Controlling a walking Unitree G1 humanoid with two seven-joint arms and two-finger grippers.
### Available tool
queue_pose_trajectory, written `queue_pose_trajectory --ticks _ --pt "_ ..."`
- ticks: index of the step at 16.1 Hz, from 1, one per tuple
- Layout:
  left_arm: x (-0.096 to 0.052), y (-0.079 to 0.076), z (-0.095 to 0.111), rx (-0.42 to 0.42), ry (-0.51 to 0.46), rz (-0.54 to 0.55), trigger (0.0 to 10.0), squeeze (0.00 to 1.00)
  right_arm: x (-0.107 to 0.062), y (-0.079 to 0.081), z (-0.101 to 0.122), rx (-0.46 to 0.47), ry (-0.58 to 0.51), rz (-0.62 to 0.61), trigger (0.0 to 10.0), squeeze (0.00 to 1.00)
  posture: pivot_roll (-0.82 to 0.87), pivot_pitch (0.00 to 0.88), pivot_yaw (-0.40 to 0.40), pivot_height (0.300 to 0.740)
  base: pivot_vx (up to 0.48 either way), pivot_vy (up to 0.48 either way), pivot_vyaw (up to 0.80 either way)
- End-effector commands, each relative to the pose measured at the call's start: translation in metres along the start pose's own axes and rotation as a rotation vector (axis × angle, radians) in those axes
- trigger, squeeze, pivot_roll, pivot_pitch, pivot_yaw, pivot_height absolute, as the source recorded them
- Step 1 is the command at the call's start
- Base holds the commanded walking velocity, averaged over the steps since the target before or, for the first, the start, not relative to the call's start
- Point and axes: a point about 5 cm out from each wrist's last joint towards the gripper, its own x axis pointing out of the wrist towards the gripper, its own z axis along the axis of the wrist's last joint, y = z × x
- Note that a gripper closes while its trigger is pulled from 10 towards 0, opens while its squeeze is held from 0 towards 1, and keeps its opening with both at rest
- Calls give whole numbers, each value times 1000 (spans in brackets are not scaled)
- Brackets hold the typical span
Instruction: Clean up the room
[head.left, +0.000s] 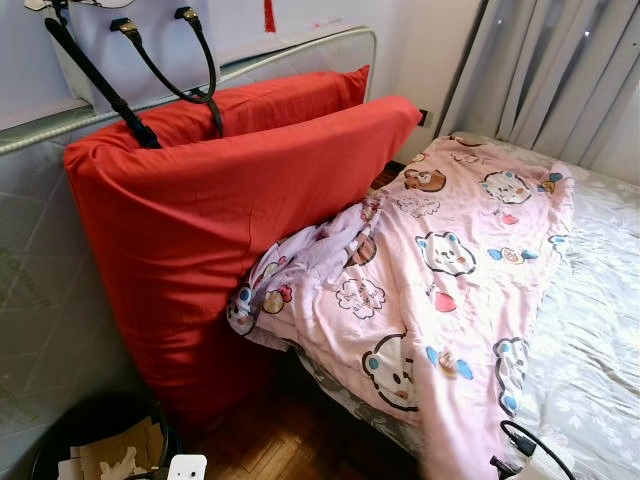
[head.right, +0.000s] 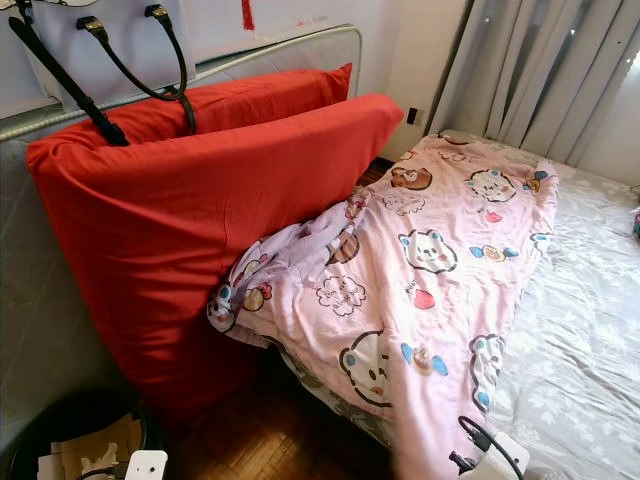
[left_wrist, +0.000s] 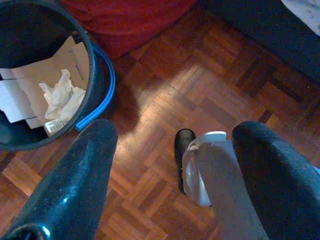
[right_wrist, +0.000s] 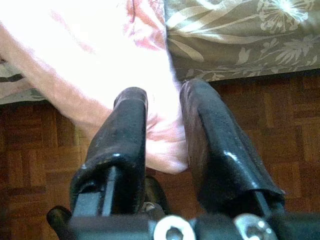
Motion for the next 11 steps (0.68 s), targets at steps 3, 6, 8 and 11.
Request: queue_pose_trajectory --ticks 3,6,8,11 --pt "-1 -4 -1 14 -3 -16 10000 0 0 -7 0 -3 3 -22 10000 949 63 0 -86 740 0 0 0" --pt "0 -4 0 12 -3 -16 10000 0 0 5 7 -39 -50 83 10000 0 59 0 -85 740 0 0 0" --pt "0 -6 1 9 -4 -17 10000 0 -1 19 3 -190 -53 179 10000 0 54 0 -85 740 0 0 0" --pt "1 -7 2 3 -1 -16 10000 0 -4 31 -8 -286 -18 259 10000 0 53 0 -89 740 0 0 0"
